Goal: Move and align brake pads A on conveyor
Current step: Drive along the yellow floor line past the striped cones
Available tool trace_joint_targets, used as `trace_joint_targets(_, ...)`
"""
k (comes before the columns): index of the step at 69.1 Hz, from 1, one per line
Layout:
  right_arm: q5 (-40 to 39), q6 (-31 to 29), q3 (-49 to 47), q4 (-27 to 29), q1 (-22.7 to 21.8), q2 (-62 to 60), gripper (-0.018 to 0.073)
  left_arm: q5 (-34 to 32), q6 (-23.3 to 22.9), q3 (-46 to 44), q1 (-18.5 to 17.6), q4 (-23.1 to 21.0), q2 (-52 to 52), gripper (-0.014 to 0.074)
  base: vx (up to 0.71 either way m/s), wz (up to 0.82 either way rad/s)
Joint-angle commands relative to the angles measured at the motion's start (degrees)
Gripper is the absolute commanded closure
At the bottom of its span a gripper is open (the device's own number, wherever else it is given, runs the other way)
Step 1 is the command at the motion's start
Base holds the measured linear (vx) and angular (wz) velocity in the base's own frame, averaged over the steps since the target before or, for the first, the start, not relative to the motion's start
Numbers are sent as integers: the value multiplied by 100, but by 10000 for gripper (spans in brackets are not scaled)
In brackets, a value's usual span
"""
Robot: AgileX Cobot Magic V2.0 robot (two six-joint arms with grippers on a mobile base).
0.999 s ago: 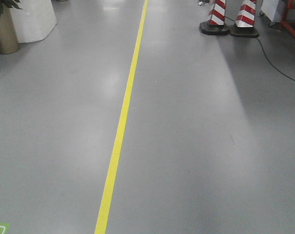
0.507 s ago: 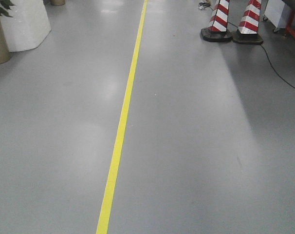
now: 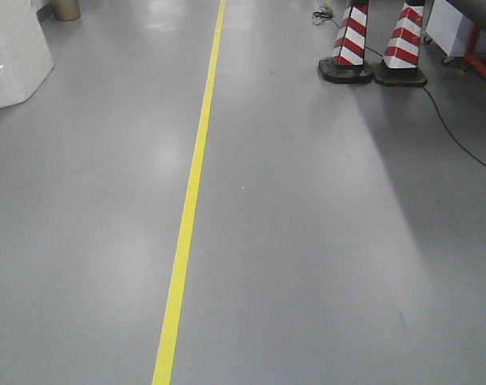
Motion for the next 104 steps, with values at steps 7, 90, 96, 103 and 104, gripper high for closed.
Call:
trace_joint_targets(7, -508, -8, -178, 40, -29, 32, 480, -516, -21, -172, -39, -38, 30, 496, 60, -4)
trace_joint_targets(90, -503, -8, -178, 40, -29, 32, 480, -512, -21, -172, -39, -38, 30, 496, 62, -7)
trace_joint_targets(96, -508, -8, -178, 40, -29, 32, 480, -512, -21, -172, -39, -38, 30, 496, 61, 0)
trace_joint_targets(103, -502, -8, -178, 40, -29, 32, 480, -512, -21, -172, -39, -38, 30, 496, 62, 1)
trace_joint_targets(104, -502, -8, -178, 40, -29, 32, 480, -512, -21, -172, -39, -38, 30, 496, 62, 2)
